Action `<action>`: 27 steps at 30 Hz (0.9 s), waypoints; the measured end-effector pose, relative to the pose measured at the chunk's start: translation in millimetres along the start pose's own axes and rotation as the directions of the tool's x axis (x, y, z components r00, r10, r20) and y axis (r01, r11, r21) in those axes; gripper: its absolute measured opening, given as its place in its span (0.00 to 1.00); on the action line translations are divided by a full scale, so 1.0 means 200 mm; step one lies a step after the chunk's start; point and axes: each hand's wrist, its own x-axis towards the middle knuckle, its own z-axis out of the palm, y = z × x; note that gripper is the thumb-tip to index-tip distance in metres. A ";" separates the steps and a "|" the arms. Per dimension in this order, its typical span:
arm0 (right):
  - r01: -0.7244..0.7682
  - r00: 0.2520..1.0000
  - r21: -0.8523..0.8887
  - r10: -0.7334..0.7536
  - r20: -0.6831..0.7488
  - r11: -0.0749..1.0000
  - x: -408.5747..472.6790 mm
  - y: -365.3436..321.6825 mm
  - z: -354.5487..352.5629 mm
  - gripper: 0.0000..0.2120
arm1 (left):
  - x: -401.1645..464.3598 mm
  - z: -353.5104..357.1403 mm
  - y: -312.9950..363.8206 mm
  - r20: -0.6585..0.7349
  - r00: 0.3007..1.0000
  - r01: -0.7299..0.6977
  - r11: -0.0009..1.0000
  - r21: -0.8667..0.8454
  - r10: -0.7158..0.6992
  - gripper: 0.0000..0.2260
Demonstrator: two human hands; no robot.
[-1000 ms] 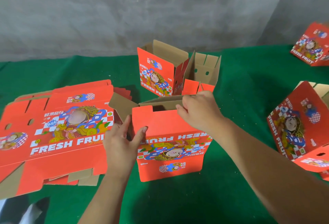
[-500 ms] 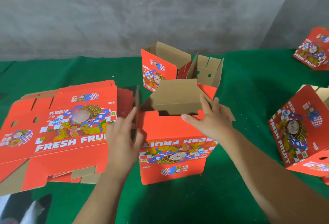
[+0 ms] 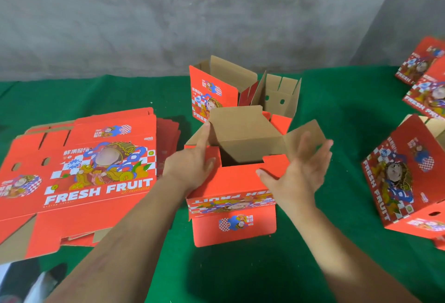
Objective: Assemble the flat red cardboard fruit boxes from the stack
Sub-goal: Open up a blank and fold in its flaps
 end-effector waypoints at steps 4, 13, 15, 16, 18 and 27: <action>0.111 0.987 0.286 -0.138 0.079 0.952 -0.02 0.08 0.05 0.64 | 0.05 0.00 0.00 -0.047 0.997 0.061 0.995 -0.080 -0.065 0.40; 0.281 0.948 0.253 -0.310 0.079 0.925 0.03 0.09 0.04 0.18 | -0.03 0.06 0.01 -0.172 0.950 0.168 0.891 -0.421 -0.261 0.27; 0.162 0.986 0.334 -0.169 -0.009 0.929 0.08 0.05 0.03 0.20 | -0.06 0.12 0.01 -0.108 0.955 0.211 0.890 -0.405 -0.276 0.23; 0.127 0.992 0.275 -0.125 -0.026 0.953 0.11 0.05 0.02 0.21 | -0.07 0.13 0.01 -0.091 0.959 0.206 0.885 -0.418 -0.267 0.24; 0.057 0.985 0.066 -0.067 0.158 0.996 0.17 0.05 0.02 0.33 | -0.08 0.13 0.01 -0.077 0.964 0.178 0.830 -0.529 -0.256 0.36; -0.010 0.856 -0.273 0.149 0.496 0.962 0.22 0.02 0.00 0.52 | -0.09 0.13 0.10 -0.119 0.940 0.228 0.845 -0.484 -0.321 0.33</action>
